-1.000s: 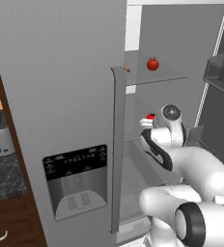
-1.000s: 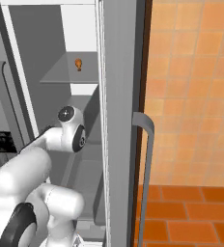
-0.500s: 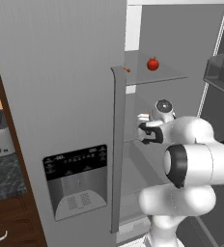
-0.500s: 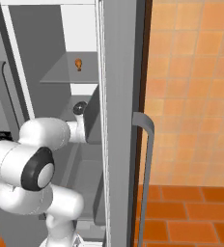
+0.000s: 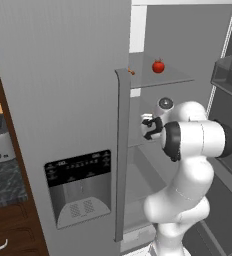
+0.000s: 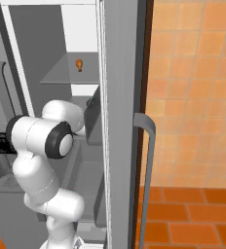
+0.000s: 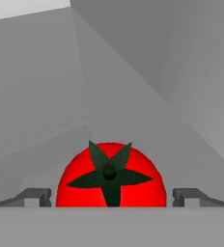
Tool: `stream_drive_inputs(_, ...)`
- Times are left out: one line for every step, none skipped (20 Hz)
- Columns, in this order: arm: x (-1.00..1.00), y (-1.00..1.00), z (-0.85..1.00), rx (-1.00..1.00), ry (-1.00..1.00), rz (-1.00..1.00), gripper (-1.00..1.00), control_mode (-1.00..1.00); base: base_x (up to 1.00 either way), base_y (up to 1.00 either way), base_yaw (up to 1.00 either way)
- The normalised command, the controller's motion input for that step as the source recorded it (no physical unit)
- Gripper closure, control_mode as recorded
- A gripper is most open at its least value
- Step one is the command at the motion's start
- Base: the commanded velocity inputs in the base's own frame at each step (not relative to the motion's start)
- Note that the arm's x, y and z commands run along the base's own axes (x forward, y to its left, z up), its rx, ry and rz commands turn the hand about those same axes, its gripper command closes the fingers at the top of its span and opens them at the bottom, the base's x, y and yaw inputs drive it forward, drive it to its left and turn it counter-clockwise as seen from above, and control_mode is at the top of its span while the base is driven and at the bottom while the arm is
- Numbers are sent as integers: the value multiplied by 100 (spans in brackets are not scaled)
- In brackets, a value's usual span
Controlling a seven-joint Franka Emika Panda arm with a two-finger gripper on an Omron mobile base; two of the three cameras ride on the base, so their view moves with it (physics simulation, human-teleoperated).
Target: Place one tomato and one chicken drumstick in each tupperware on the nearby counter, to pack two identical lunches.
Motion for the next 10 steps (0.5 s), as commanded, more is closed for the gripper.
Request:
stream_drive_inputs(44, -13, -28, 0, 8, 0, -100, -100, 0, 0, 0)
stream_drive_inputs(26, -4, -44, 0, 11, -1, -100, -100, 0, 0, 0)
stream_drive_inputs(19, 0, -52, 0, 13, -1, -100, -100, 0, 0, 0)
stream_drive_inputs(16, 0, -57, 0, 16, -2, 100, -100, 0, 0, 0)
stream_drive_inputs(3, 0, -51, 0, 11, 0, 100, -100, 0, 0, 0)
stream_drive_inputs(0, 0, -41, 0, 6, 0, 100, -100, 0, 0, 0)
stream_drive_inputs(-33, 0, -35, 0, 3, 0, 100, -100, 0, 0, 0)
stream_drive_inputs(-69, 0, -41, 0, 2, 0, 100, -100, 0, 0, 0)
stream_drive_inputs(-100, 0, -44, 0, 1, 0, 100, -100, 0, 0, 0)
stream_drive_inputs(-100, 0, -39, 0, 0, 0, 100, -100, 0, 0, 0)
